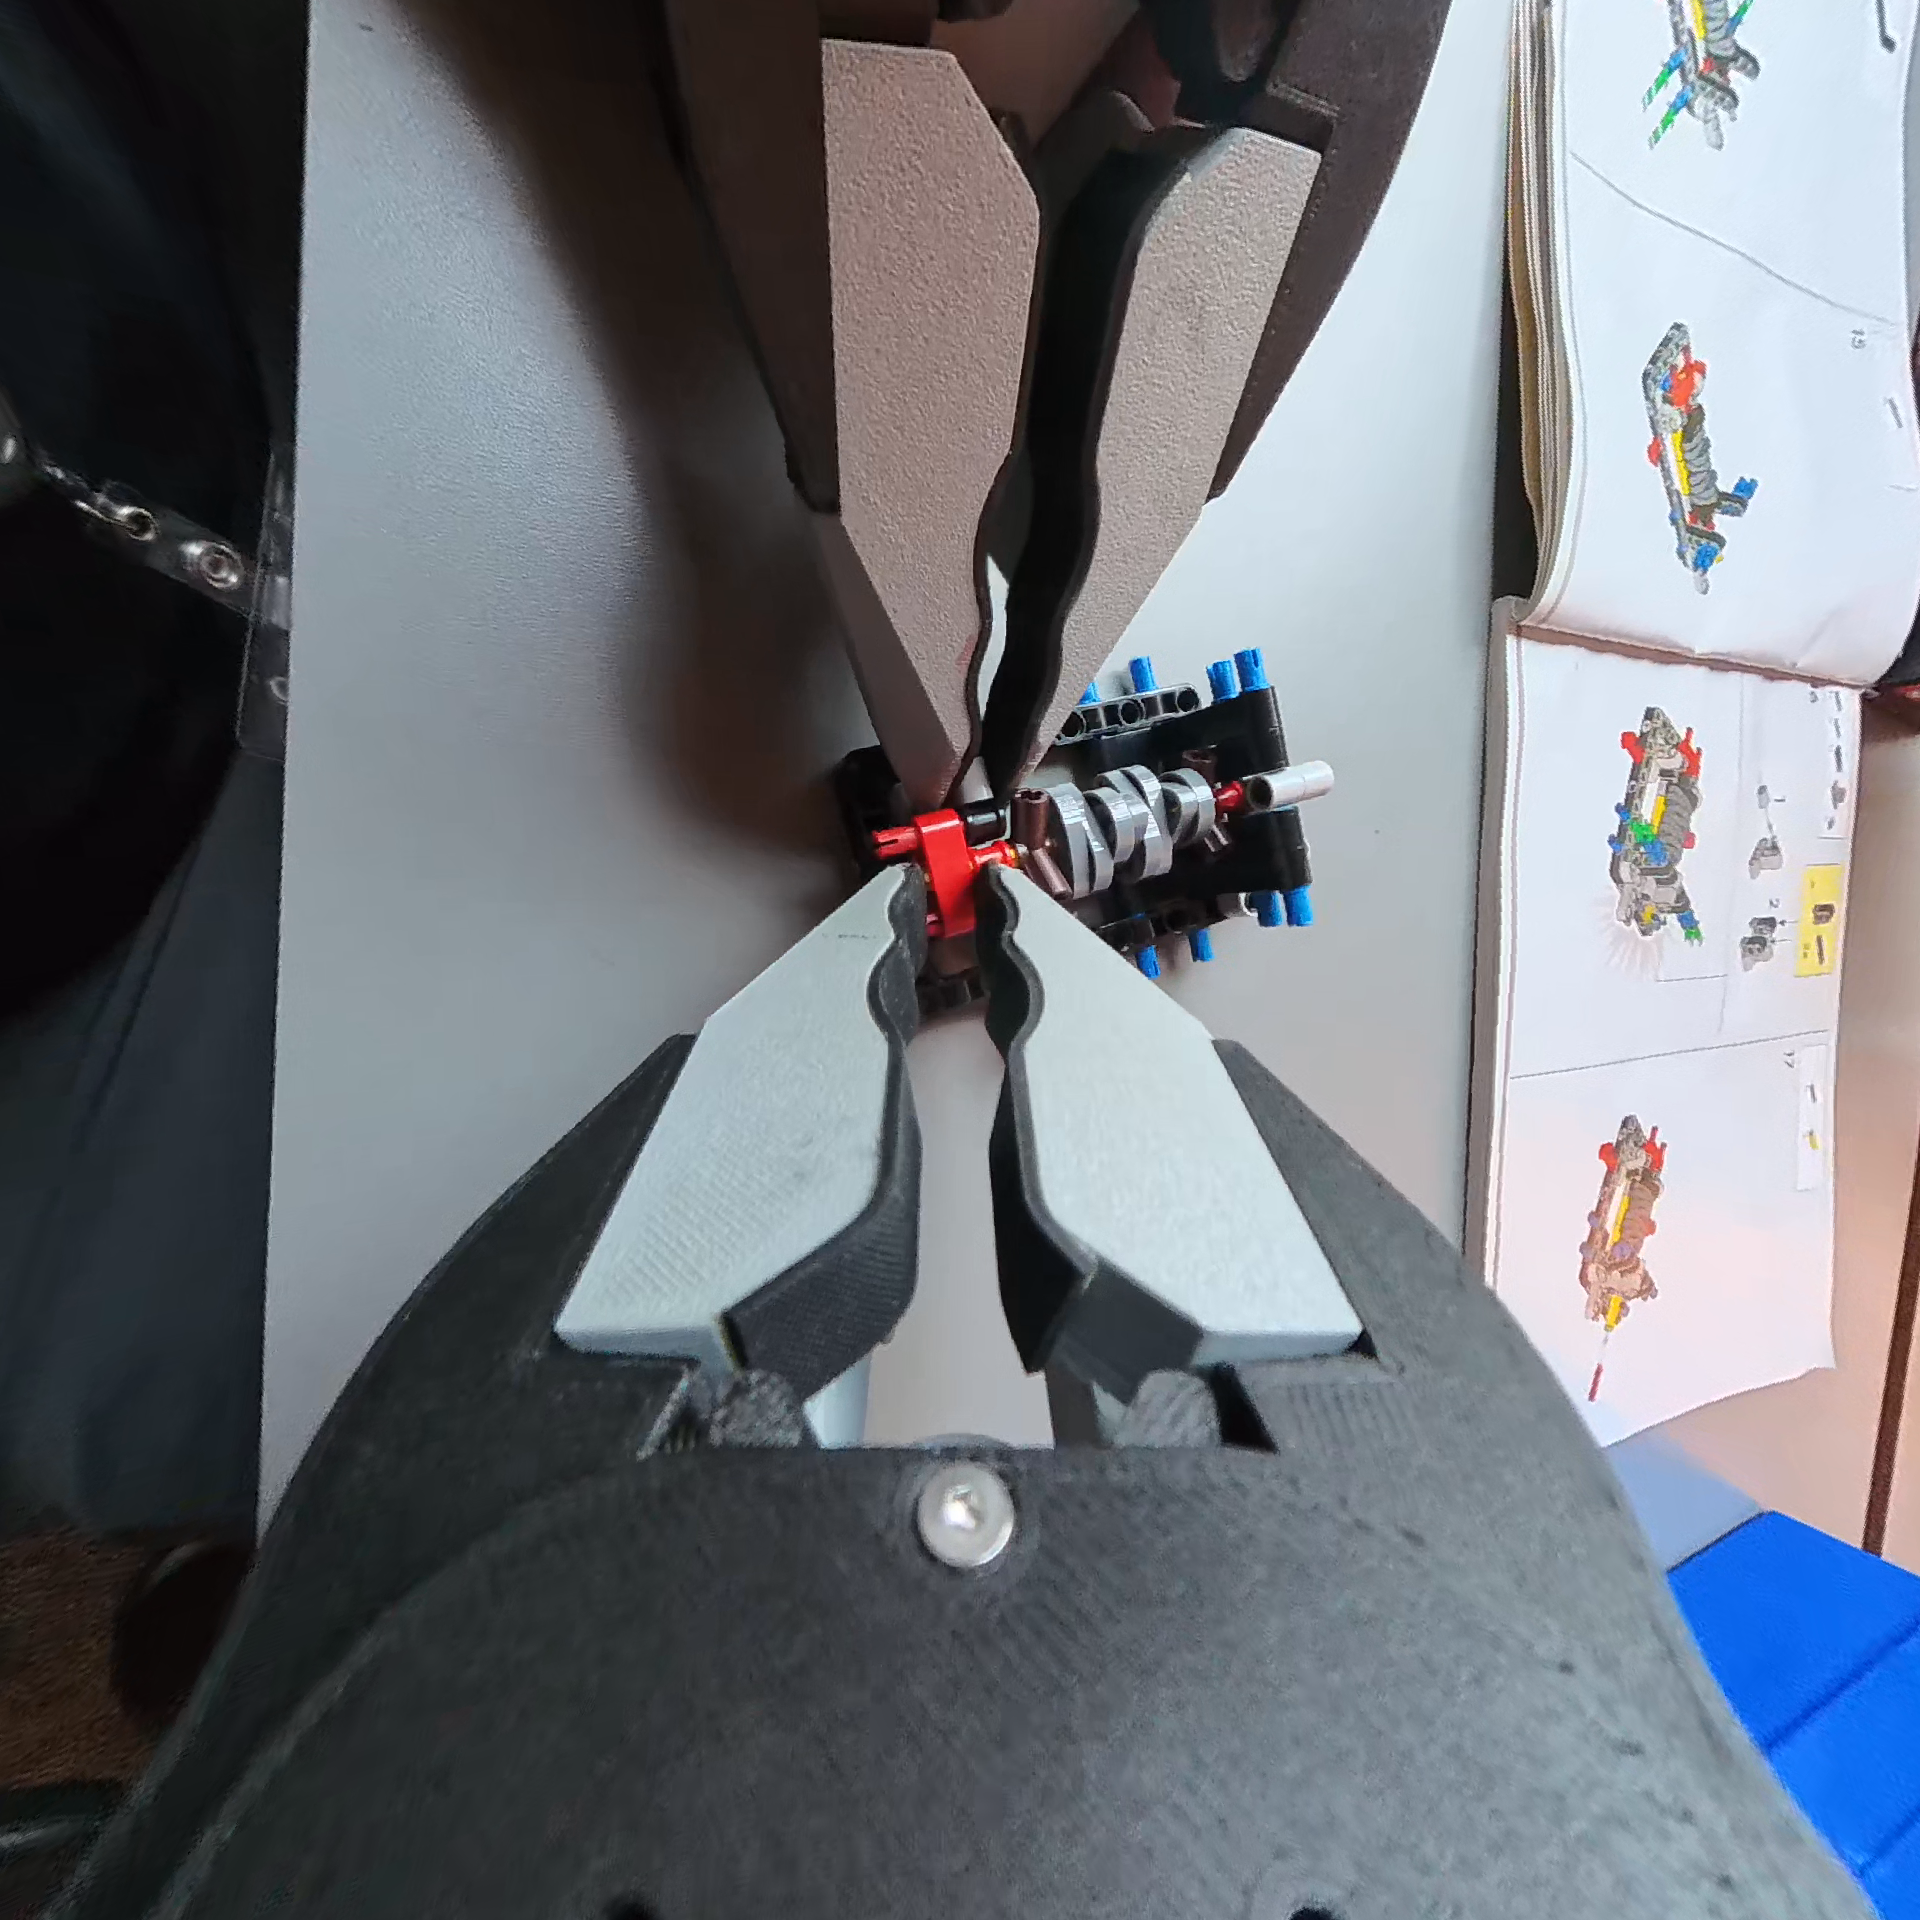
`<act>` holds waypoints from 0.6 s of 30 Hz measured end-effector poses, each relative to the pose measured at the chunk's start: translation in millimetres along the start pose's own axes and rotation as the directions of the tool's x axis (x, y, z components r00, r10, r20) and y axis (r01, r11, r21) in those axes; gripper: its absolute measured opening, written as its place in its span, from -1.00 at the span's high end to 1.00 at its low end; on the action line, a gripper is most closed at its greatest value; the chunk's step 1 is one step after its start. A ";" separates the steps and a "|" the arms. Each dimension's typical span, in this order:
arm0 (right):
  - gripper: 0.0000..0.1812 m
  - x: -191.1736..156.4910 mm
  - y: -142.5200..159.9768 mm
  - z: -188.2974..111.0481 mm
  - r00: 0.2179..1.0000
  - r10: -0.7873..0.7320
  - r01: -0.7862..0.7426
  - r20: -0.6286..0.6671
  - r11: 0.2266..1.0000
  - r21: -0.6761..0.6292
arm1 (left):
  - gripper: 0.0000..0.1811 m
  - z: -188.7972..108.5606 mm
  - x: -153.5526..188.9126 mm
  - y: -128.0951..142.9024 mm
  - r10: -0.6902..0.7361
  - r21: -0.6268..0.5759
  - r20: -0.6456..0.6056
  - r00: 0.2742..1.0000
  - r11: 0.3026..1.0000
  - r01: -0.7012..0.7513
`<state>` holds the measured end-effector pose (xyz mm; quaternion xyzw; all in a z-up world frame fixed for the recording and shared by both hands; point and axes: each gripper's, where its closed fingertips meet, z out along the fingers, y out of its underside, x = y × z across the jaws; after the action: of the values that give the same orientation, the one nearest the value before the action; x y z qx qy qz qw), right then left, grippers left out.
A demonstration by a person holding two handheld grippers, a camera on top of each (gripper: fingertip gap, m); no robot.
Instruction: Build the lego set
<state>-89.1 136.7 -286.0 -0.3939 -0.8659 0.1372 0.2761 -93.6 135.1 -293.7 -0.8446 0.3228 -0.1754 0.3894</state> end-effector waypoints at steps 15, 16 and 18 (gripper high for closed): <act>0.92 2.8 -0.1 1.4 0.998 -0.012 0.013 0.059 1.000 -0.022 | 0.94 -1.3 -3.5 -0.3 -0.032 0.007 -0.011 0.999 0.999 0.032; 0.92 2.8 -0.2 1.4 0.998 -0.010 0.012 0.062 1.000 -0.023 | 0.94 -1.3 -3.5 -0.2 -0.033 0.007 -0.011 0.999 0.999 0.033; 0.92 2.9 -0.3 1.6 0.998 -0.009 0.010 0.062 1.000 -0.024 | 0.94 -1.6 -3.9 0.0 -0.030 0.007 -0.005 1.000 1.000 0.030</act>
<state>-91.9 138.6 -286.1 -0.3888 -0.8775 0.1373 0.2448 -97.3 136.9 -292.9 -0.8476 0.3103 -0.1844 0.3890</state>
